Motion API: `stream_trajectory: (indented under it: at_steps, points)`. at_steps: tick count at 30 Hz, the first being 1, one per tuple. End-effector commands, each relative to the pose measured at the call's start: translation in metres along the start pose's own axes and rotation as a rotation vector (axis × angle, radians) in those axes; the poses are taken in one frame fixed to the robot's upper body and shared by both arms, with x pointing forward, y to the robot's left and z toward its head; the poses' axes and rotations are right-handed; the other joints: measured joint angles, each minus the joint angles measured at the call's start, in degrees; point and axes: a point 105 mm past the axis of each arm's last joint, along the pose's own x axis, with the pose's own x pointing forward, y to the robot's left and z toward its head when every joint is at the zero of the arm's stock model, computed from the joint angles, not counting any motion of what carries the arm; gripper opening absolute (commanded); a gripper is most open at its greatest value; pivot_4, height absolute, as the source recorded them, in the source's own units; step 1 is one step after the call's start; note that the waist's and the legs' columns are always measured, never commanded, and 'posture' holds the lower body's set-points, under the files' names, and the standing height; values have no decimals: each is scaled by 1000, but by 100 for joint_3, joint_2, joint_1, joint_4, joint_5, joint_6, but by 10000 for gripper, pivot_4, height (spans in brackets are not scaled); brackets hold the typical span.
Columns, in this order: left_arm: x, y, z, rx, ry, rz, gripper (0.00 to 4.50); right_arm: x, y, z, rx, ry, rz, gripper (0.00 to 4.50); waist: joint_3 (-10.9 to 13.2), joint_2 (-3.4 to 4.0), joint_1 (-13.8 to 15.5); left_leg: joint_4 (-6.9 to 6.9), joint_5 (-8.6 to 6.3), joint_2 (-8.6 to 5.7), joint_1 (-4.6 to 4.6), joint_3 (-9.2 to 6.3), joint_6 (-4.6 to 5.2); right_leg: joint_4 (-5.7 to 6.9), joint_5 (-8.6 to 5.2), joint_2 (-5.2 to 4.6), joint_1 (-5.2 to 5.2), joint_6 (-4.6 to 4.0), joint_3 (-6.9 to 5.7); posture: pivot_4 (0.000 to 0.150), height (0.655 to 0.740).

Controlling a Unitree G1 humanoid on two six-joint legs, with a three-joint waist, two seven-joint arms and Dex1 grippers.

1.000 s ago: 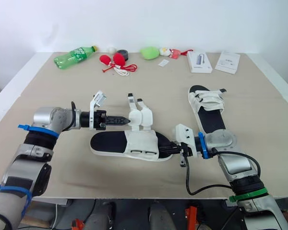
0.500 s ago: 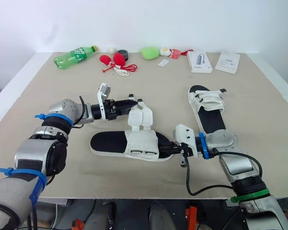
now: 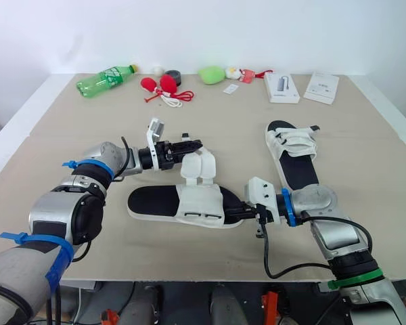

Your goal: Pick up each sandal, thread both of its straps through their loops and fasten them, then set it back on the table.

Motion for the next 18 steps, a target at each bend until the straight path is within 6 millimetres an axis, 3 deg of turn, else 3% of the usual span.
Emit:
stream_trajectory:
  at_steps: [1,7,11,15,16,18]
  points:
    - [1,-5,19,29,-89,19,35713,-5,0,4,-33,8,-11,362,0,0,3,0,0,0,0,0,0,0,0,0,0,0,0,1500,7400]
    - [7,-10,16,56,-72,-16,35713,-4,0,3,-38,11,-10,362,0,0,2,0,0,0,0,0,-1,0,0,0,0,1,0,1500,7400]
    - [10,-11,7,74,-16,-32,22572,-5,0,2,-41,14,-7,0,0,0,2,0,1,-1,0,0,-1,0,0,0,1,1,0,1500,7400]
    - [11,-10,4,82,-1,-30,3080,-4,1,2,-42,15,-4,0,0,0,0,0,1,-1,0,0,-2,0,0,0,0,1,0,1500,7400]
    - [12,-11,5,89,-6,-30,756,-4,1,2,-43,14,-3,0,0,0,0,0,1,-1,0,0,-2,0,0,0,0,1,0,1500,7400]
    - [12,-12,10,111,-29,-27,756,-4,1,2,-44,13,-2,0,0,0,0,0,1,-1,0,0,-2,0,0,0,1,1,0,1500,7400]
